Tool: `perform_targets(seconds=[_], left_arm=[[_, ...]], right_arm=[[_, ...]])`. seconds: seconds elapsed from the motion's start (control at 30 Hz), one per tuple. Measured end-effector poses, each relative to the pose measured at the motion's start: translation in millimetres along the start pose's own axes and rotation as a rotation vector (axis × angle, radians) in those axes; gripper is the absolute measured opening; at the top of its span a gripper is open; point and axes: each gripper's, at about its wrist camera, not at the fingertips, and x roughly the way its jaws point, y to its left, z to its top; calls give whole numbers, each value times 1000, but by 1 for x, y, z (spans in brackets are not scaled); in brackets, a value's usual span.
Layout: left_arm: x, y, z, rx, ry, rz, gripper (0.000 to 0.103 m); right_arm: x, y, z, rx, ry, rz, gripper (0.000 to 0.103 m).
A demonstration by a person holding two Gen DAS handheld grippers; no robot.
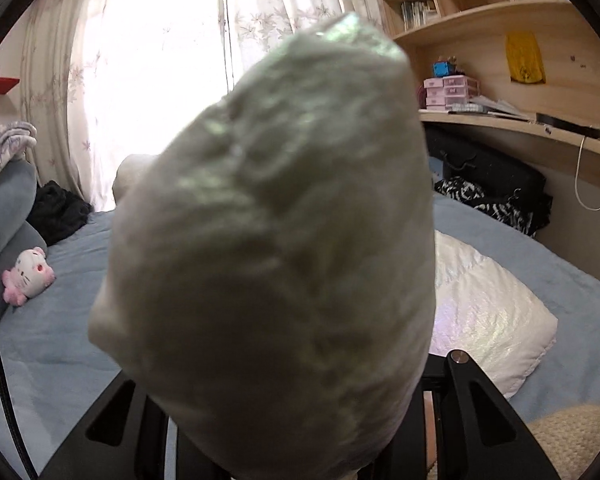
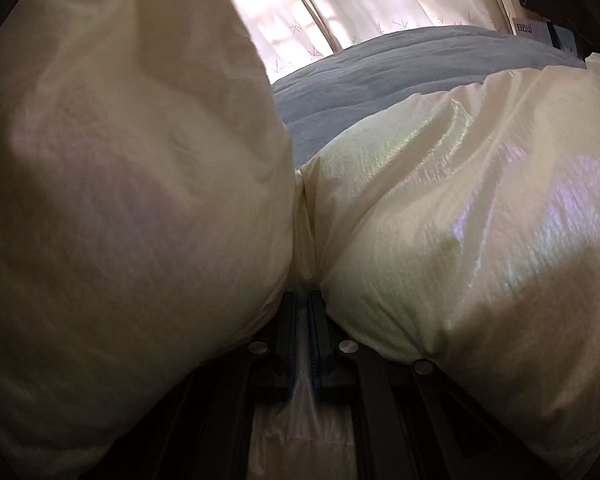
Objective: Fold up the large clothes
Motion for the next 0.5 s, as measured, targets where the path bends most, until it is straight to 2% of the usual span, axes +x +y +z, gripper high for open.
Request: perform_targets(seconds=[0.07,0.2,0.27,0.37,0.4,0.5], left_arm=[[-5,-4,4,13,10,15,33],[-12,-6,8,14,24,29,33],[-13,-11,9,15,38,37,33],[-15,-15,8,28,56,45,33],[-17,-1,10,29,58,47,33],[-29,-6,3,27,66,51,33]], right_arm=[[-2,1,2,12,17,-8,6],[-15,0,15,45,155,-27,6],[-29,-2,21,52,197,-22,6],[-66,-10,30,19,179,-36,6],[-84,-17,34,7,158,-38,6],[-114,-39,40,18,125,-6,6]])
